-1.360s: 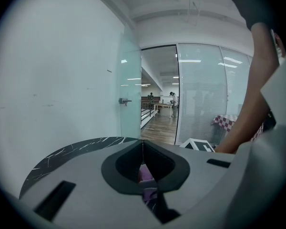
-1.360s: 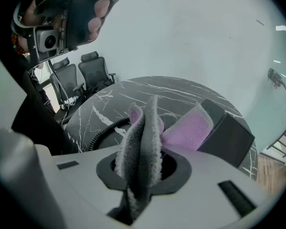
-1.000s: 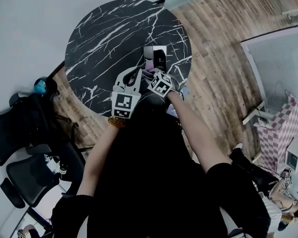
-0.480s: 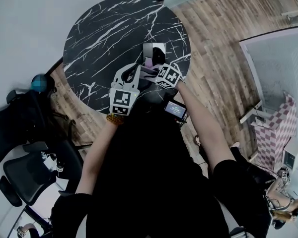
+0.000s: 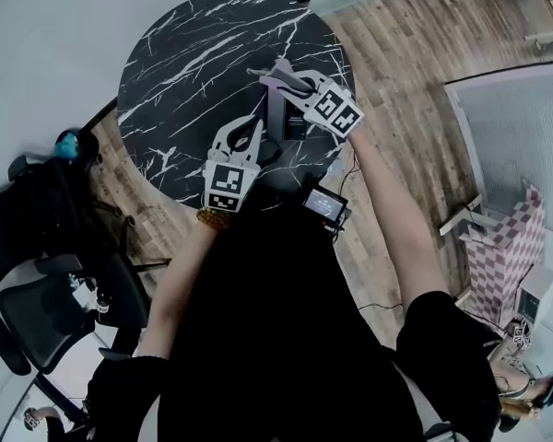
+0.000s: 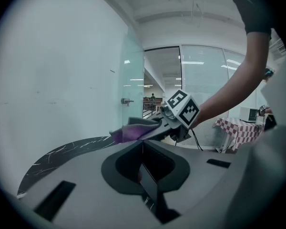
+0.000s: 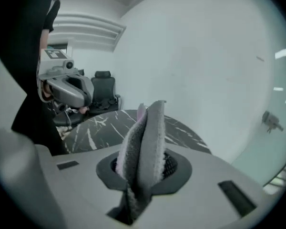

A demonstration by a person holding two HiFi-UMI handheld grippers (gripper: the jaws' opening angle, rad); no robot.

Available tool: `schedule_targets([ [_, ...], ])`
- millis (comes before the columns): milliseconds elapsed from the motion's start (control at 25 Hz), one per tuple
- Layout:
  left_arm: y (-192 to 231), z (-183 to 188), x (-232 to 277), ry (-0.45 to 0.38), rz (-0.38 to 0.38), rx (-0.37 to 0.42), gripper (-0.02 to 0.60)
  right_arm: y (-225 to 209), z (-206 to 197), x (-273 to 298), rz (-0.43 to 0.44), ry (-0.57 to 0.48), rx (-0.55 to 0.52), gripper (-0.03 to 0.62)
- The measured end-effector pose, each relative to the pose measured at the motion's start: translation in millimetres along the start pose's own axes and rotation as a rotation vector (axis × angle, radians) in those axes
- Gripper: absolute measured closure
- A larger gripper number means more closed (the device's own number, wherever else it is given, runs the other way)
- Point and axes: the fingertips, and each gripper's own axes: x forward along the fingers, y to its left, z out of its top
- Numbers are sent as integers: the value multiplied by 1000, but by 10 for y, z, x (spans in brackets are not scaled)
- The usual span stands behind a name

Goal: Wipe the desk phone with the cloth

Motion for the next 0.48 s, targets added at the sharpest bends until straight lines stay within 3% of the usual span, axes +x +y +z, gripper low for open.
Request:
schedule_targets([
  [80, 8, -11, -7, 4, 4, -3, 565, -193, 33, -1, -83, 26, -71, 525],
  [200, 13, -35, -21, 10, 10, -10, 565, -361, -82, 88, -138, 80, -100, 525],
  [480, -5, -68, -29, 15, 13, -22, 565, -279, -552, 322, -113, 183, 39, 525],
])
